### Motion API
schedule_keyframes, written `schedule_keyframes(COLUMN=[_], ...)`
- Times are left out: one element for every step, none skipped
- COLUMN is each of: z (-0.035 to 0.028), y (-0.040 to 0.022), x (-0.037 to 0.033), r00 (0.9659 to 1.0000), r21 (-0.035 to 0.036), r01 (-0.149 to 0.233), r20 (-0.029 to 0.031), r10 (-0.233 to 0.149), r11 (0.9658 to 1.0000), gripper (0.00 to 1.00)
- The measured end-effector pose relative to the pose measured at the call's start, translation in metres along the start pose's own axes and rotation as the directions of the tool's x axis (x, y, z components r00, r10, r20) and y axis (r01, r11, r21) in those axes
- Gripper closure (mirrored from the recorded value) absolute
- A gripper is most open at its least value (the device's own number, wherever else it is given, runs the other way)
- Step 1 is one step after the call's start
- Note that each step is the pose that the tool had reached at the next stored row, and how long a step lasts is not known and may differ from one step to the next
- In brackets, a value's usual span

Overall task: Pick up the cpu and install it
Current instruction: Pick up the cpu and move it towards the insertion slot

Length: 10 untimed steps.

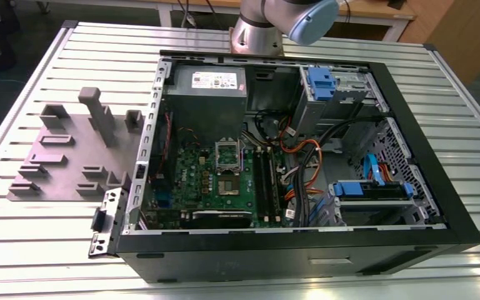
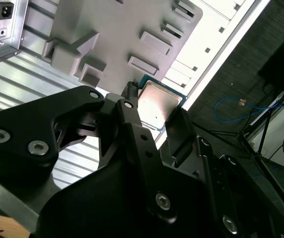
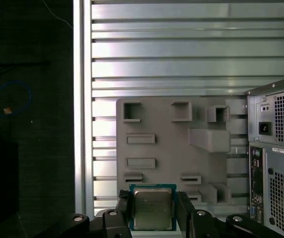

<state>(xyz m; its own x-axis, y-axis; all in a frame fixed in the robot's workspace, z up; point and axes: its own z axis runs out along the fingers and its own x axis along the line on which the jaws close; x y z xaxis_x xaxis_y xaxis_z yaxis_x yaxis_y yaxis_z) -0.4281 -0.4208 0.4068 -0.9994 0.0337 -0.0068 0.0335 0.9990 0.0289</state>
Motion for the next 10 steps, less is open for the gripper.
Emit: schedule_keyframes(z=[0.0, 0.0, 0.0, 0.0, 0.0, 0.0, 0.0, 0.0, 0.0, 0.0001], y=[0.0, 0.0, 0.0, 0.0, 0.0, 0.0, 0.0, 0.0001, 0.0001, 0.0001], x=[-0.0002, -0.0004, -0.0006, -0.0008, -0.001, -0.0013, -0.0015, -0.0019, -0.0022, -0.0025], r00=[1.0, 1.0, 1.0, 1.0, 1.0, 1.0, 1.0, 1.0, 1.0, 1.0], r21=[0.0001, 0.0, 0.0, 0.0, 0.0, 0.0, 0.0, 0.0, 0.0, -0.0001], r01=[0.0, 0.0, 0.0, 0.0, 0.0, 0.0, 0.0, 0.0, 0.0, 0.0], r20=[-0.0001, 0.0, 0.0, 0.0, 0.0, 0.0, 0.0, 0.0, 0.0, 0.0001], r10=[0.0, 0.0, 0.0, 0.0, 0.0, 0.0, 0.0, 0.0, 0.0, 0.0], r11=[1.0, 1.0, 1.0, 1.0, 1.0, 1.0, 1.0, 1.0, 1.0, 1.0], gripper=[0.53, 0.53, 0.53, 0.53, 0.53, 0.53, 0.53, 0.53, 0.53, 0.53])
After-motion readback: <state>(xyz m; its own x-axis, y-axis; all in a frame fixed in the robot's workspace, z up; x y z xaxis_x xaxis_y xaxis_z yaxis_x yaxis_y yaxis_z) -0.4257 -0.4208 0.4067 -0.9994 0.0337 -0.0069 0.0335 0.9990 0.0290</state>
